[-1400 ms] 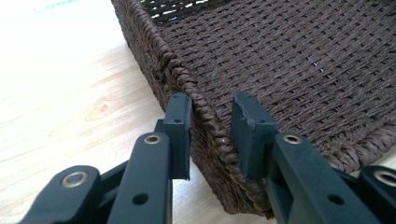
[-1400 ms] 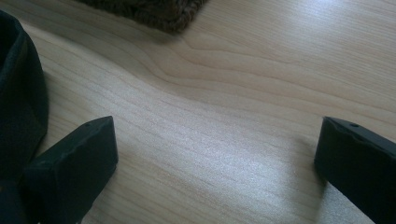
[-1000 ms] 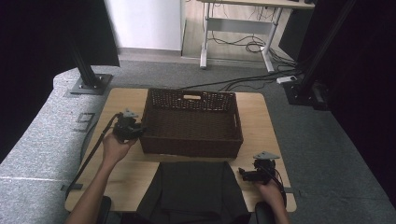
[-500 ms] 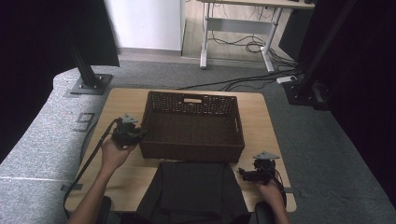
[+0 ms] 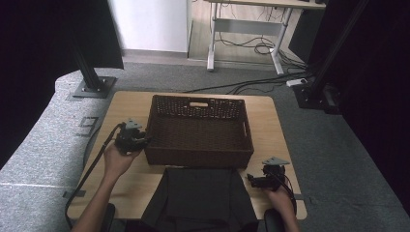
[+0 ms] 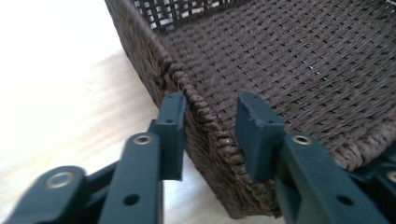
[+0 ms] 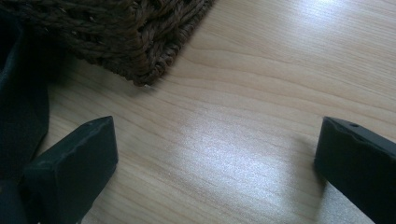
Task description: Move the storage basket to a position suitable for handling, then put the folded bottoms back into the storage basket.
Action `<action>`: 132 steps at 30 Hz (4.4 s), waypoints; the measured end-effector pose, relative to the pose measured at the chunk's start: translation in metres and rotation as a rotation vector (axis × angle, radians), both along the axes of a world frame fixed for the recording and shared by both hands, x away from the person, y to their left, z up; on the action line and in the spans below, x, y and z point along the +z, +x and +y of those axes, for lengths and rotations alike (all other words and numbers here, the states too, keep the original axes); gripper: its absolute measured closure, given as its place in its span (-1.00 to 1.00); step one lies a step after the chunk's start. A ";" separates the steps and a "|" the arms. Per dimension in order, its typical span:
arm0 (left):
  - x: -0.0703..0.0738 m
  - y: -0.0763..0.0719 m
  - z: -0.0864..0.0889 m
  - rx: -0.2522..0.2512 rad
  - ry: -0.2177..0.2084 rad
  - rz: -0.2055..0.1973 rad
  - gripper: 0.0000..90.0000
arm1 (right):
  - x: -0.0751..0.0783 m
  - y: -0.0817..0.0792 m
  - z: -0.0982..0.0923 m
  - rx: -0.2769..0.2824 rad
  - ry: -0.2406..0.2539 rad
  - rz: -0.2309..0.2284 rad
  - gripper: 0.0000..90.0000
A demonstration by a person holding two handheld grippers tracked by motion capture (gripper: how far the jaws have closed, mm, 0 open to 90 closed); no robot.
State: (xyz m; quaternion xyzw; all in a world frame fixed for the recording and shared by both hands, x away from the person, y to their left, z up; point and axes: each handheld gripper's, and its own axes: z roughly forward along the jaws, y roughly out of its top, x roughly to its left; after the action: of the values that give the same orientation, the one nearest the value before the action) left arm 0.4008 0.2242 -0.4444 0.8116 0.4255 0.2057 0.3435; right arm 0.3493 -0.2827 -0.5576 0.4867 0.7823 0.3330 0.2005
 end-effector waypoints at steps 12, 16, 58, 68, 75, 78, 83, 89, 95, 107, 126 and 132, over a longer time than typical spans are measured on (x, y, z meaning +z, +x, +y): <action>0.006 -0.032 0.025 -0.059 -0.122 -0.021 -0.44 | 0.000 0.000 0.000 0.000 0.000 0.001 -1.00; -0.007 -0.042 0.026 -0.082 -0.063 0.000 -0.70 | 0.000 0.000 0.000 0.001 0.000 0.001 -1.00; -0.104 -0.041 0.028 -0.120 0.021 0.113 -1.00 | 0.000 -0.002 0.000 0.015 -0.001 0.000 -1.00; -0.104 -0.041 0.028 -0.120 0.021 0.113 -1.00 | 0.000 -0.002 0.000 0.015 0.000 0.000 -1.00; -0.104 -0.044 0.028 -0.105 0.020 0.109 -0.97 | 0.000 -0.002 0.000 0.015 0.000 0.000 -1.00; -0.101 -0.045 0.027 -0.082 0.023 0.127 -0.92 | 0.000 -0.003 0.000 0.020 0.001 0.004 -1.00; -0.096 -0.049 0.024 -0.079 -0.030 0.163 -0.92 | 0.004 -0.005 0.001 0.033 0.001 0.022 -0.97; -0.084 -0.064 0.005 -0.135 -0.046 0.131 -0.92 | 0.016 -0.015 0.004 0.045 0.034 0.020 -0.97; -0.071 -0.077 -0.016 -0.175 -0.056 0.097 -0.92 | 0.029 -0.027 0.020 0.090 0.087 0.041 -1.00; -0.075 -0.097 -0.060 -0.206 -0.086 0.162 -0.94 | 0.038 -0.046 0.077 0.217 0.118 0.112 -1.00; -0.094 -0.113 -0.056 -0.188 -0.112 0.270 -1.00 | 0.021 -0.056 0.077 0.216 0.129 0.264 -1.00; -0.094 -0.114 -0.057 -0.183 -0.114 0.277 -1.00 | 0.020 -0.056 0.075 0.243 0.190 0.292 -1.00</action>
State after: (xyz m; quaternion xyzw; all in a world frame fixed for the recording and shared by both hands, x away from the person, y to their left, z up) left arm 0.2867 0.1668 -0.5386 0.8467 0.4042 0.0355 0.3443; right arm 0.2935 -0.2073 -0.5374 0.4484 0.8211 0.3530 -0.0037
